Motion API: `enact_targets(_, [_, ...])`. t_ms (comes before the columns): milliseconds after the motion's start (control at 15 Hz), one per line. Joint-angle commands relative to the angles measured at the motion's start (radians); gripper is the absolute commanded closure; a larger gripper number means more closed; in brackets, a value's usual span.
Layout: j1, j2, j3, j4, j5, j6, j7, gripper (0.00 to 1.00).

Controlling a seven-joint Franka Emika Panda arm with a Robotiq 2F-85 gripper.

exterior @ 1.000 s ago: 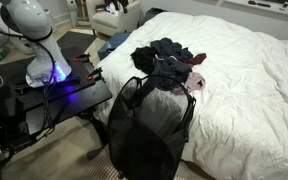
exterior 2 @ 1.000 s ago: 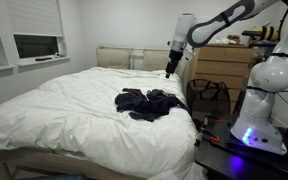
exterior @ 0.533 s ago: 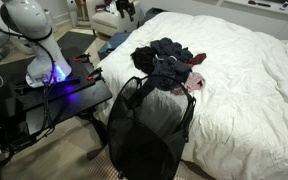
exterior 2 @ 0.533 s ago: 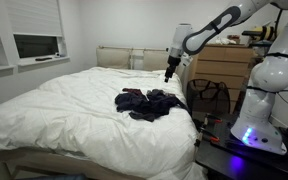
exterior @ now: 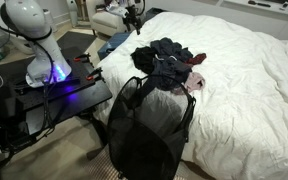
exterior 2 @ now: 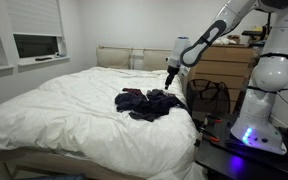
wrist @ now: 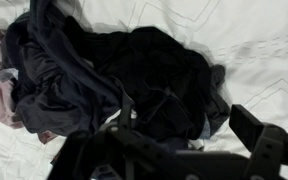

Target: Take the black cloth and put it in the black laundry basket

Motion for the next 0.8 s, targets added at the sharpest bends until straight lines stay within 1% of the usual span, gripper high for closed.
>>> enact_targets(0, [-0.017, 0.128, -0.013, 0.07, -0.051, 0.074, -0.007, 0.0])
enact_targets(200, [-0.008, 0.225, -0.024, 0.135, -0.064, 0.111, -0.005, 0.0])
enact_targets(400, [0.0, 0.319, -0.027, 0.211, -0.045, 0.125, -0.015, 0.0])
enact_targets(733, [-0.024, 0.442, 0.008, 0.325, 0.021, 0.114, -0.078, 0.0])
